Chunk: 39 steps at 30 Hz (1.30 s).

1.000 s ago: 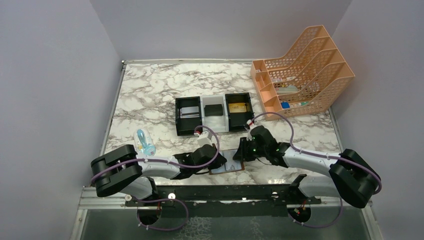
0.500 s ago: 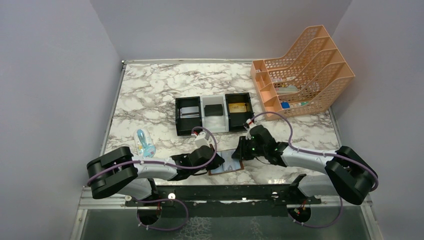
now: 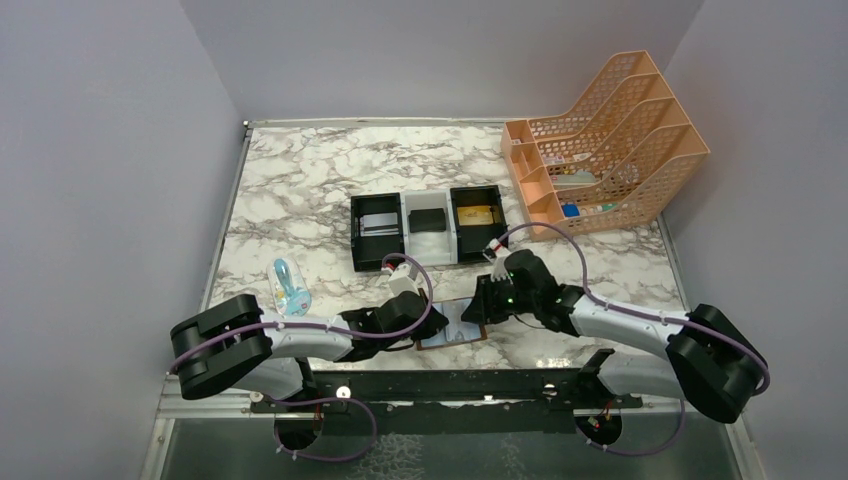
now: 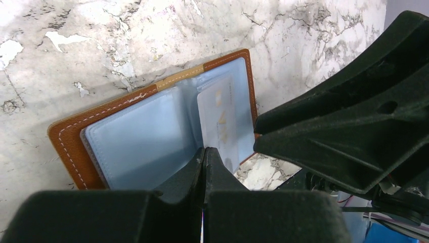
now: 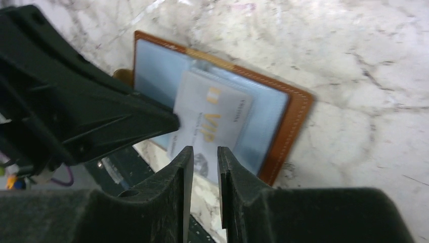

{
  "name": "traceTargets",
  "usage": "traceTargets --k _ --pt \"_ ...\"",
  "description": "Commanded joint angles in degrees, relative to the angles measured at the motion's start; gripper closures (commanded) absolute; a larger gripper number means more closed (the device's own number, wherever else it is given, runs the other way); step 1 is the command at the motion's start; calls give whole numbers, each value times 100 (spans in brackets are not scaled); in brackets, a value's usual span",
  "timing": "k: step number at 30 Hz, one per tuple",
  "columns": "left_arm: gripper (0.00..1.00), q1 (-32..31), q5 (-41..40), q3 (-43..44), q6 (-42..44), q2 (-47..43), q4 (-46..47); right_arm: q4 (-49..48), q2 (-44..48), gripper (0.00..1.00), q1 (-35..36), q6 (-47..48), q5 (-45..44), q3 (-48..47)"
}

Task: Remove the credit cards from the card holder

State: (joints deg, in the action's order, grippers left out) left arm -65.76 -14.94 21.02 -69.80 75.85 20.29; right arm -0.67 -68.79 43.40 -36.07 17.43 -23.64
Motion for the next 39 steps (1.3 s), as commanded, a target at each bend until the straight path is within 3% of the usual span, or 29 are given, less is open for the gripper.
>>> traceTargets --k 1,7,15,18,22,39 --pt "100 -21 -219 -4 -45 -127 -118 -355 -149 75 2 147 788 -127" --pt "91 -22 -171 6 -25 -150 -127 66 -699 76 2 -79 -9 -219" --pt "87 -22 -44 -44 -87 -135 -122 -47 -813 76 2 -265 -166 37" --pt "87 -23 -76 -83 -132 -168 -122 -56 -861 76 2 -285 -187 39" --pt "100 -20 -101 -96 -155 -200 -118 -37 -877 76 2 -286 -227 27" --pt "100 -25 -498 -282 -267 -876 -1106 107 -953 76 2 -207 -483 -90"
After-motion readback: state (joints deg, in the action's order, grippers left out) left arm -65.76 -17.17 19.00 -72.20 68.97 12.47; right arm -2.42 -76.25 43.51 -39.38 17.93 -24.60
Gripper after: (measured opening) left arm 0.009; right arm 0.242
